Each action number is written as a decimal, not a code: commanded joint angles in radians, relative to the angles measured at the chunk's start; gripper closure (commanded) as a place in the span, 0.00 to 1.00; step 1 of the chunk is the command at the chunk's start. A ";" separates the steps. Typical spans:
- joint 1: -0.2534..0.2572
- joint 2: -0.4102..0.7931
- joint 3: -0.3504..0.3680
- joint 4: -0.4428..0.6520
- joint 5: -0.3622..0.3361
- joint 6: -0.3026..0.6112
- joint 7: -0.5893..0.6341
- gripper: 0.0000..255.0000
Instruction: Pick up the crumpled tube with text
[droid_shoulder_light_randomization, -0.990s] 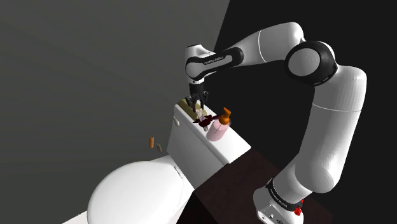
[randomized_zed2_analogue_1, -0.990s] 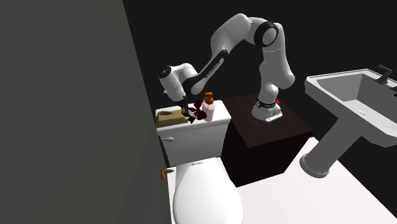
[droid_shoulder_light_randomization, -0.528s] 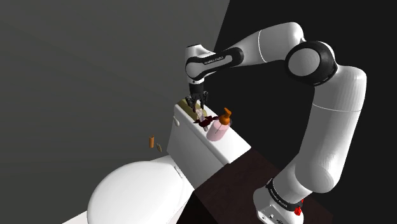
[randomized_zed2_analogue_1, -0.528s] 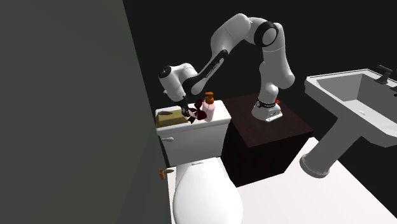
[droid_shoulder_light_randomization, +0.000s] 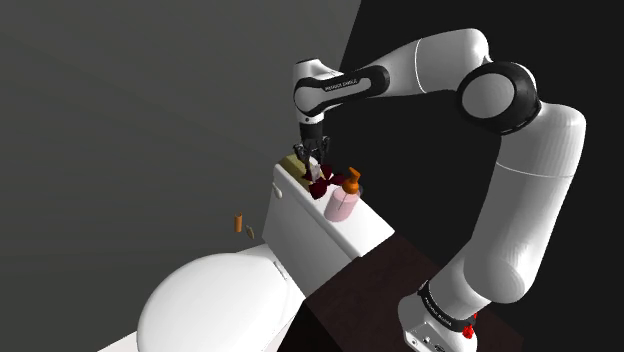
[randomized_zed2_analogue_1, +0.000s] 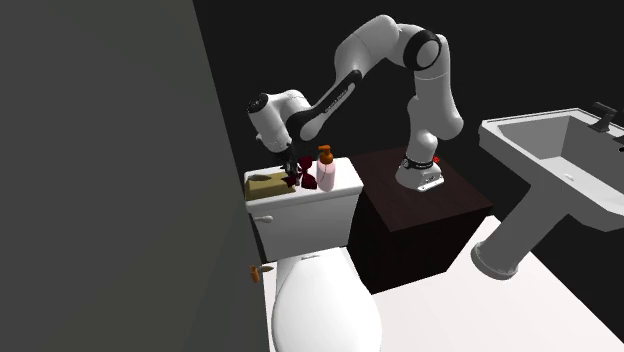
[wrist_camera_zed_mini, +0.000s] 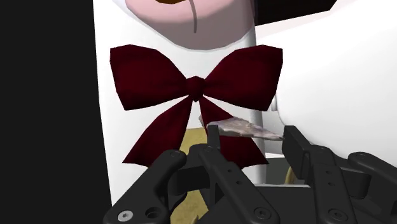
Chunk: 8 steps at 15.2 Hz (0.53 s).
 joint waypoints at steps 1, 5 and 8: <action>-0.001 -0.012 0.000 0.011 0.001 -0.023 -0.005 1.00; 0.000 -0.035 0.001 0.034 0.004 -0.068 -0.012 1.00; 0.000 -0.050 0.001 0.054 0.006 -0.102 -0.017 1.00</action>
